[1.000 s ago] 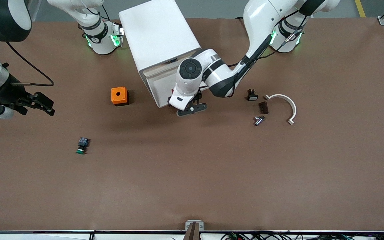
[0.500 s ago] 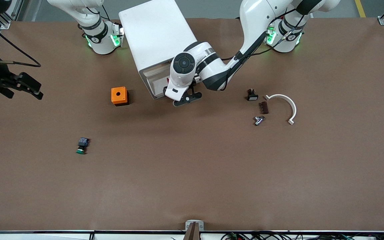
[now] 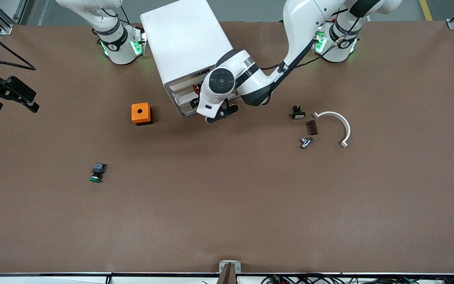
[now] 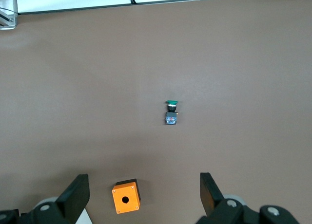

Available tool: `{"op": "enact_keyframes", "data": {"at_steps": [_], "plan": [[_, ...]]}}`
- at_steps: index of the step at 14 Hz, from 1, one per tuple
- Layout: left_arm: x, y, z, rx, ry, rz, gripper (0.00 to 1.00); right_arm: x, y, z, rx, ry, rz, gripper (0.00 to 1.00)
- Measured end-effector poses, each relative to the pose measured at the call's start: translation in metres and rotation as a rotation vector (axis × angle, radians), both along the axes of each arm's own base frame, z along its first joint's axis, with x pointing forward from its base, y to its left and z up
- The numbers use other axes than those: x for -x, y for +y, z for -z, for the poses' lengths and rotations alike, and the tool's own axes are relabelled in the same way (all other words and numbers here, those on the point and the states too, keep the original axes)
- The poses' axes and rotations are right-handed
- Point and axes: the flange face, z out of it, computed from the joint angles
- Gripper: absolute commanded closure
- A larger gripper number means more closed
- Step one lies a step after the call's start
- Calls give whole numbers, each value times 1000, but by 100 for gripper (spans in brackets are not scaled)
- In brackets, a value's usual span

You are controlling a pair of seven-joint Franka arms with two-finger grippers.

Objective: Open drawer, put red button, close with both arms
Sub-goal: 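Push the drawer fully shut with the left gripper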

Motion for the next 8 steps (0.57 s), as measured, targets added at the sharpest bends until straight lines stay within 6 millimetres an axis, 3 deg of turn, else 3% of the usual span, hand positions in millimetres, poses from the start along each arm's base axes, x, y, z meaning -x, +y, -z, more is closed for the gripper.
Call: {"op": "enact_keyframes", "data": {"at_steps": [8], "plan": [[7, -2, 7, 15, 81, -50, 0, -1, 0, 3, 0, 10, 0, 0]]}}
